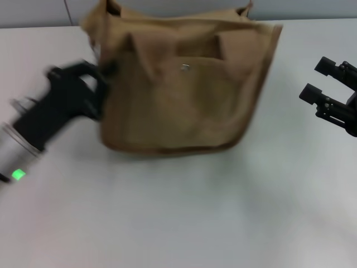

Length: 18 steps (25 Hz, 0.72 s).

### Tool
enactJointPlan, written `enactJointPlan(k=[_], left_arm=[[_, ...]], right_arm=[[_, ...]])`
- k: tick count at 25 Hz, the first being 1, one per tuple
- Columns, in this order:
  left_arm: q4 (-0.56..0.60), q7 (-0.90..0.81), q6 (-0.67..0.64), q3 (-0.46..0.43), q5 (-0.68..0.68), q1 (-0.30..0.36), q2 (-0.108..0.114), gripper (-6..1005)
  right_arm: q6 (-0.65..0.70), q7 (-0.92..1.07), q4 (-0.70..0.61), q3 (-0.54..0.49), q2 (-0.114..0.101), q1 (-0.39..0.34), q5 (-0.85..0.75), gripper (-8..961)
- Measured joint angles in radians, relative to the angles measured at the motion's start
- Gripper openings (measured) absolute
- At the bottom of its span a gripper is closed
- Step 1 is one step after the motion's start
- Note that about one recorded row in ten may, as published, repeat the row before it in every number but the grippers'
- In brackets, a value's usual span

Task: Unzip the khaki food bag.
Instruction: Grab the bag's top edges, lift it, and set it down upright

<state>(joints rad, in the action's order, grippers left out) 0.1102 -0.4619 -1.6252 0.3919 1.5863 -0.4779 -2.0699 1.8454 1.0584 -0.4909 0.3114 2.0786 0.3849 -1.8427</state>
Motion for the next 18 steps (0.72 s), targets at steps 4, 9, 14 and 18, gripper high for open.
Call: enactJointPlan(k=[4, 9, 14, 18], left_arm=[[0.12, -0.144, -0.029, -0.066, 0.0, -0.003, 0.001, 63], [0.203, -0.226, -0.157, -0.075, -0.004, -0.028, 0.001, 64], [0.085, -0.071, -0.139, 0.09, -0.007, -0.057, -0.007, 64], [-0.108, 0.214, -0.041, 0.157, -0.008, -0.062, -0.01, 64]], right_arm=[[0.0, 0.0, 0.0, 0.0, 0.0, 0.0, 0.009, 781], [0.0, -0.008, 0.015, 0.002, 0.0, 0.002, 0.025, 773], [0.0, -0.1, 0.08, 0.001, 0.001, 0.005, 0.037, 765], [-0.01, -0.256, 0.154, 0.0, 0.002, -0.001, 0.063, 758]])
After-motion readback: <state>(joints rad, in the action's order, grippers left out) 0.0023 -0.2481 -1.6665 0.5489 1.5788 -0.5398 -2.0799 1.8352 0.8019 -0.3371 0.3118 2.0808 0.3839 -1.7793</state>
